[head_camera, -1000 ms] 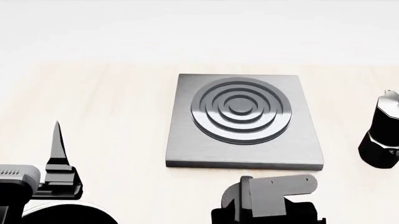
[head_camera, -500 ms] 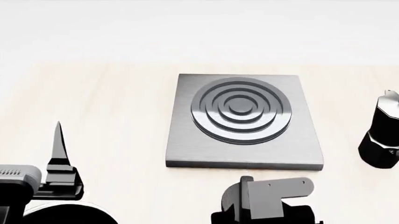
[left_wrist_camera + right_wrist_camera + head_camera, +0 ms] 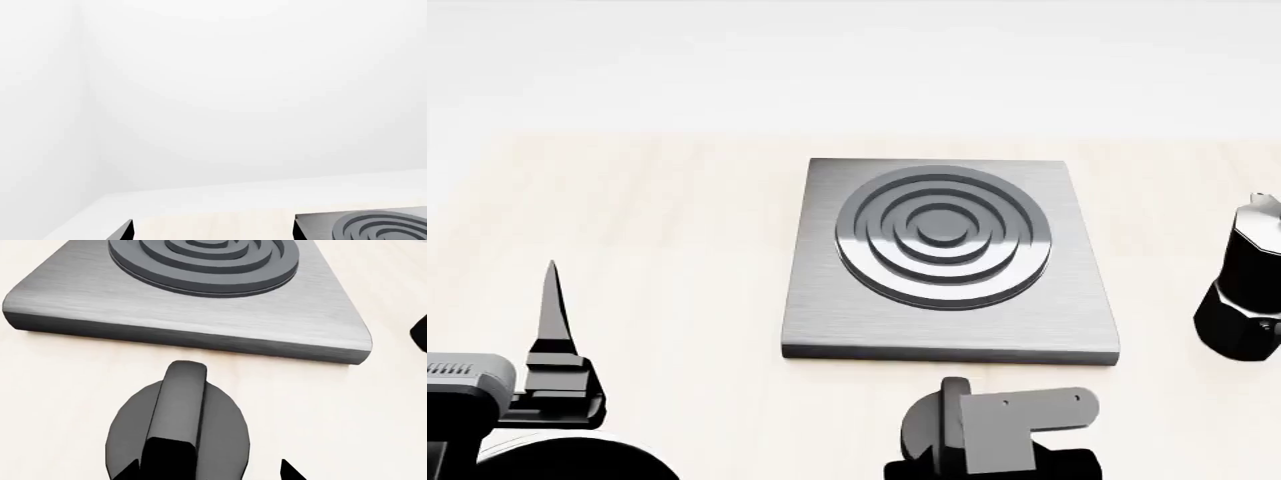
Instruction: Turn on the stove.
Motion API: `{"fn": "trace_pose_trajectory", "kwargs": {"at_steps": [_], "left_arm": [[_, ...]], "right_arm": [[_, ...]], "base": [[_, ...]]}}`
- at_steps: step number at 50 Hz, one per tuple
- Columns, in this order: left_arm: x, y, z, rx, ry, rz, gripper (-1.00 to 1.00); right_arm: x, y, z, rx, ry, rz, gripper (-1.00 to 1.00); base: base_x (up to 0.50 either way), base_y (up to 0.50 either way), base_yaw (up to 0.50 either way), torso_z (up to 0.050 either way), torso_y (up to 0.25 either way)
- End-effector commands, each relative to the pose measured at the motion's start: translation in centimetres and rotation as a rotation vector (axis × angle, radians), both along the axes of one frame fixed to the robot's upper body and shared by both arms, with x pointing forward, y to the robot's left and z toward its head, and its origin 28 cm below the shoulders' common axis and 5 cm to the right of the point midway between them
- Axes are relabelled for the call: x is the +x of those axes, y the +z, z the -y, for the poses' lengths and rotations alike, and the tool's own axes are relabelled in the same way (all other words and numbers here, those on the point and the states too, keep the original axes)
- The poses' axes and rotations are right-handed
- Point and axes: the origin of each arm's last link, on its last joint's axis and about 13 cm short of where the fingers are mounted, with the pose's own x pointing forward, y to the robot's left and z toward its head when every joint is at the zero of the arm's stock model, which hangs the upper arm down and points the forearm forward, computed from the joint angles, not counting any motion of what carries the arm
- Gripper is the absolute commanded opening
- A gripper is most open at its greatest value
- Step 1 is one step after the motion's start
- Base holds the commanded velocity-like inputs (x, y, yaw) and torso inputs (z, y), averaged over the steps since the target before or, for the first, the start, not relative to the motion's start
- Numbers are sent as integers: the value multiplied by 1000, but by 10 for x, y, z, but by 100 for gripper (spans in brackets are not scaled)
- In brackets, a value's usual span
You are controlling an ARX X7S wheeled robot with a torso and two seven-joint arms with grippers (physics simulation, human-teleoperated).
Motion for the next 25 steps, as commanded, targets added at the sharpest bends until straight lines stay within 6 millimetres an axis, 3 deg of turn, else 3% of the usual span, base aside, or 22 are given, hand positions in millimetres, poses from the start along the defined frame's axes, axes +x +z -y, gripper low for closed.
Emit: {"fn": "trace_pose_trajectory", "kwargs": {"at_steps": [1, 25], "left_arm": [[0, 0, 0, 1, 0, 1, 100], [0, 0, 0, -1, -1, 1, 100]], "right_arm": [[0, -1, 5, -18, -32, -4, 100], [1, 0, 18, -122, -174, 7, 100]], "base": [[0, 0, 0, 0, 0], [0, 0, 0, 0, 0]]}}
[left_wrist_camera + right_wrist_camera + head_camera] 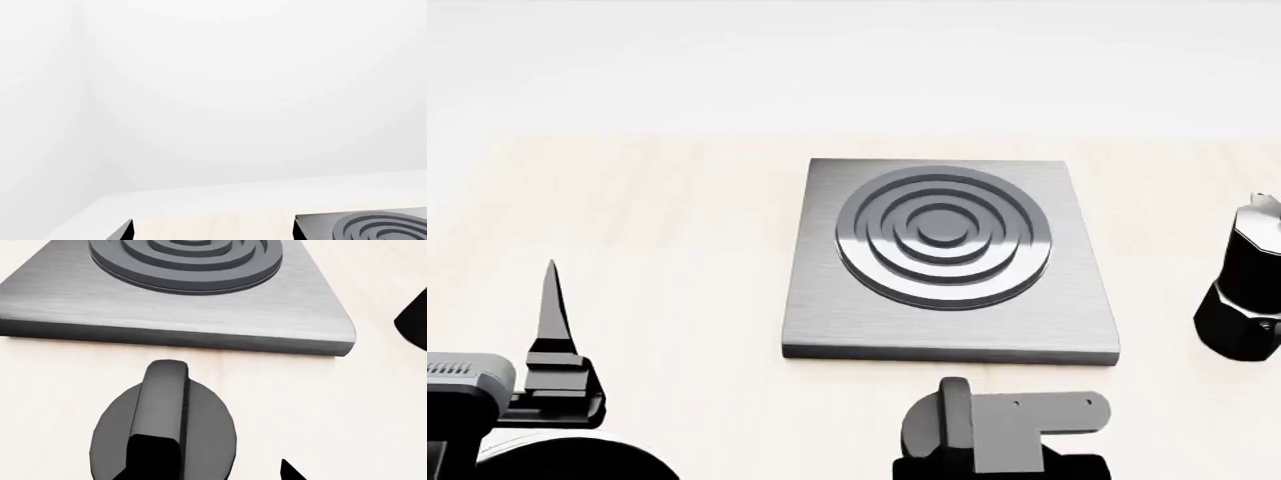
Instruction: Turn on the stove.
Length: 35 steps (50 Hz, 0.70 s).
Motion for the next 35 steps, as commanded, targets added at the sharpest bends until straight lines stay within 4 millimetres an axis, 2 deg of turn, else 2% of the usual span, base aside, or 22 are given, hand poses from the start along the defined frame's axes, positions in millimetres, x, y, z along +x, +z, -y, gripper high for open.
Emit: {"fn": "trace_pose_trajectory", "kwargs": {"at_steps": [1, 35], "left_arm": [[0, 0, 0, 0, 0, 0, 100], [0, 1, 0, -2, -1, 2, 100]], "right_arm": [[1, 0, 18, -134, -129, 6, 100], [-1, 14, 29, -203, -309, 65, 100]], "base": [[0, 0, 0, 0, 0], [1, 0, 0, 0, 0]]}}
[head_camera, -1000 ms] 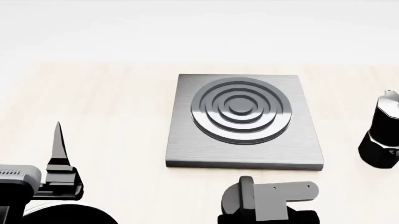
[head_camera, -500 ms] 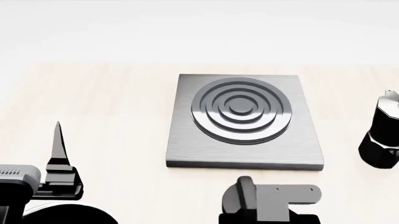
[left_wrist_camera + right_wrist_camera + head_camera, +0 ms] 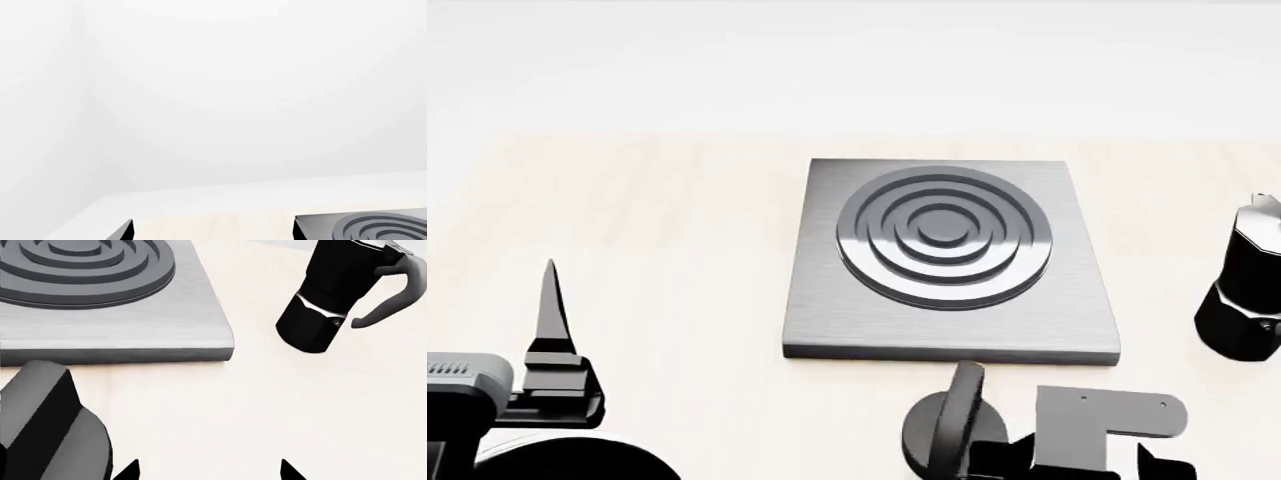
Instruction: Turn on the stove.
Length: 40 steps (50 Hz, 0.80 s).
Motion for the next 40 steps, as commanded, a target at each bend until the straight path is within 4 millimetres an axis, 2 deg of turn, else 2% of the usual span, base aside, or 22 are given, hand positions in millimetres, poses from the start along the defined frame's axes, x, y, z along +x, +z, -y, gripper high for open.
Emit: {"fn": "trace_pose_trajectory", "kwargs": {"at_steps": [1, 8, 10, 40], "left_arm": [[0, 0, 0, 0, 1, 1, 100], [0, 0, 0, 1, 0, 1, 100], [-1, -7, 0, 0, 0, 0, 100], [-5, -3, 4, 6, 1, -5, 100]], "right_arm": [[0, 7, 9, -72, -78, 26, 100], [-2, 15, 9, -66, -85, 74, 100], [-3, 18, 8, -59, -81, 84, 100], [-17, 47, 5, -102, -37, 172, 100]], "base": [[0, 0, 0, 0, 0], [0, 0, 0, 0, 0], [0, 0, 0, 0, 0], [0, 0, 0, 0, 0]]}}
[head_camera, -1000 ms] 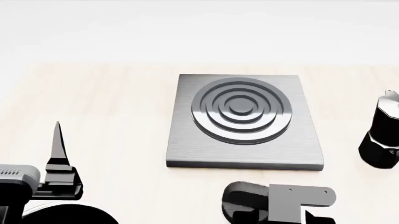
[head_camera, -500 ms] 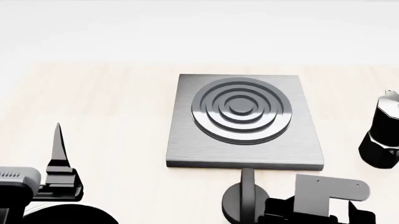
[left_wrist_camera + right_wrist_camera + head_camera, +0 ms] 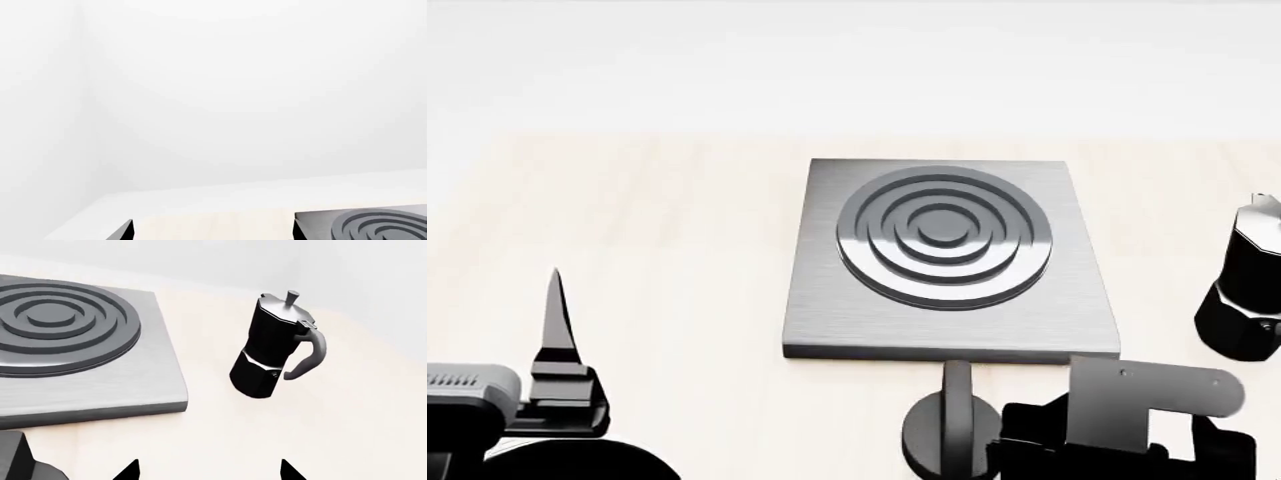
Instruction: Turn on the stove.
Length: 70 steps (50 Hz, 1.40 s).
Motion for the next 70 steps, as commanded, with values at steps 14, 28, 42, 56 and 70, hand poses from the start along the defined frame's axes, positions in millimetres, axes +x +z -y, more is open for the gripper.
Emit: {"fn": "trace_pose_trajectory", "kwargs": {"at_steps": [14, 28, 42, 56, 70], "left_arm": [[0, 0, 1, 5, -5, -5, 100], [3, 4, -2, 0, -4, -5, 100], [2, 4, -2, 3, 1, -9, 100], [2, 3, -1, 7, 0, -9, 100], [2, 4, -2, 4, 2, -7, 100]], "right_arm": [[-7, 19, -11, -68, 46, 60, 100], [-9, 25, -16, -89, 63, 83, 100], [-15, 33, -19, -98, 94, 115, 100], [-19, 43, -23, -108, 129, 177, 100], [-25, 52, -29, -128, 169, 232, 100]], "base": [[0, 0, 0, 0, 0], [0, 0, 0, 0, 0], [0, 0, 0, 0, 0], [0, 0, 0, 0, 0], [0, 0, 0, 0, 0]]}}
